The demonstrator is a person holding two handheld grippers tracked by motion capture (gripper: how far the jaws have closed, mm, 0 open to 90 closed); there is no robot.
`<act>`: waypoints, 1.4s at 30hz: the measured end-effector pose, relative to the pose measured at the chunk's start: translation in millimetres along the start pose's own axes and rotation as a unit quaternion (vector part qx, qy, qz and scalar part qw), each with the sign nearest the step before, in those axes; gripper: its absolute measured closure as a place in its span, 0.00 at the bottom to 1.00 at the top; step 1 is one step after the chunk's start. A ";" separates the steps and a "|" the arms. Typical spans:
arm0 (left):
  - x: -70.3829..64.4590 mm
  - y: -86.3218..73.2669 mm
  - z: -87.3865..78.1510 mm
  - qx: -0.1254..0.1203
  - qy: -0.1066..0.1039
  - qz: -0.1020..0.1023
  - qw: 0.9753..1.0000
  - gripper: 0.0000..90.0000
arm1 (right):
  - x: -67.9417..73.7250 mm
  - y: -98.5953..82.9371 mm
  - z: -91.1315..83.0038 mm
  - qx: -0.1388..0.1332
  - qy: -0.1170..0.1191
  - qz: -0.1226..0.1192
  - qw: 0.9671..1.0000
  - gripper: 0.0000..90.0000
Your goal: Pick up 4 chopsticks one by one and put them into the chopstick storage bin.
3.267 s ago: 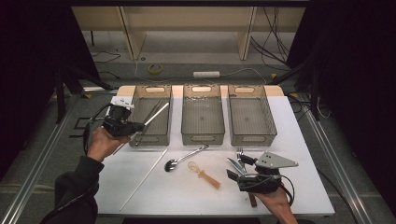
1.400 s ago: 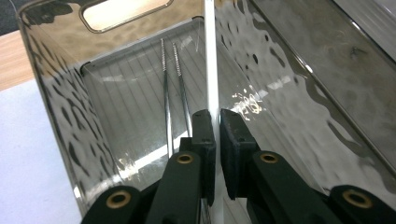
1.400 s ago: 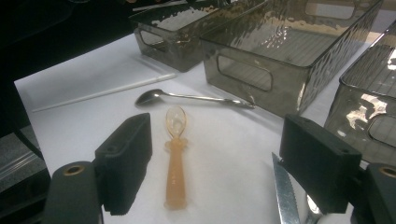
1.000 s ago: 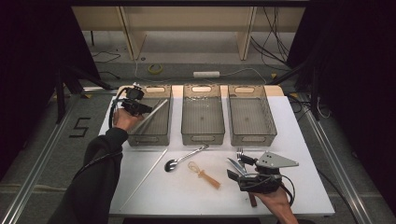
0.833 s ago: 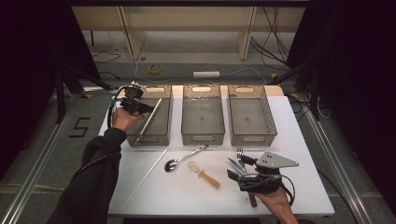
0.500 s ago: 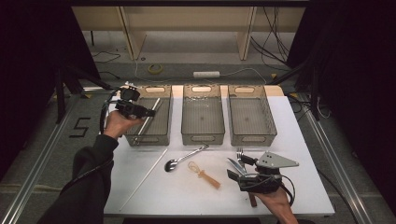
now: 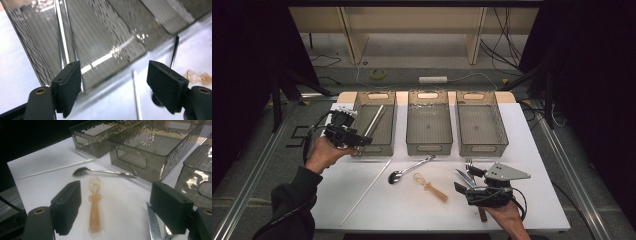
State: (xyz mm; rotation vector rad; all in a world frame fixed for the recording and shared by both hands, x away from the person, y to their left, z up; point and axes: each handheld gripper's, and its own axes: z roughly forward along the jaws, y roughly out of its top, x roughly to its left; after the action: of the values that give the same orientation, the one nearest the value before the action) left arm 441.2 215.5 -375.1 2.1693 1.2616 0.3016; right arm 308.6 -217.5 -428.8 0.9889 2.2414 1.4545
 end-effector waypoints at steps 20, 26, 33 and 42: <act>-21.9 -30.9 8.0 0.069 0.006 0.022 0.997 0.30 | 0.4 0.2 -1.3 -0.004 -0.001 -0.001 1.000 0.29; -29.4 -41.3 13.6 0.098 0.006 0.029 0.995 0.34 | 0.3 0.1 -1.7 -0.004 -0.001 -0.001 1.000 0.29; -40.2 -55.6 23.8 0.125 -0.004 0.042 0.991 0.39 | 0.9 0.2 -1.5 -0.003 -0.002 -0.002 1.000 0.29; -50.8 -69.7 32.7 0.141 -0.005 0.057 0.988 0.53 | 0.8 0.1 -1.4 -0.002 -0.001 -0.001 1.000 0.29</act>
State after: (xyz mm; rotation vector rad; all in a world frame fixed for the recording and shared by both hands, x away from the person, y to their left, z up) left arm 380.8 185.2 -437.8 2.4848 1.2375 0.1657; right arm 307.3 -217.9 -428.0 0.9852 2.2360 1.4552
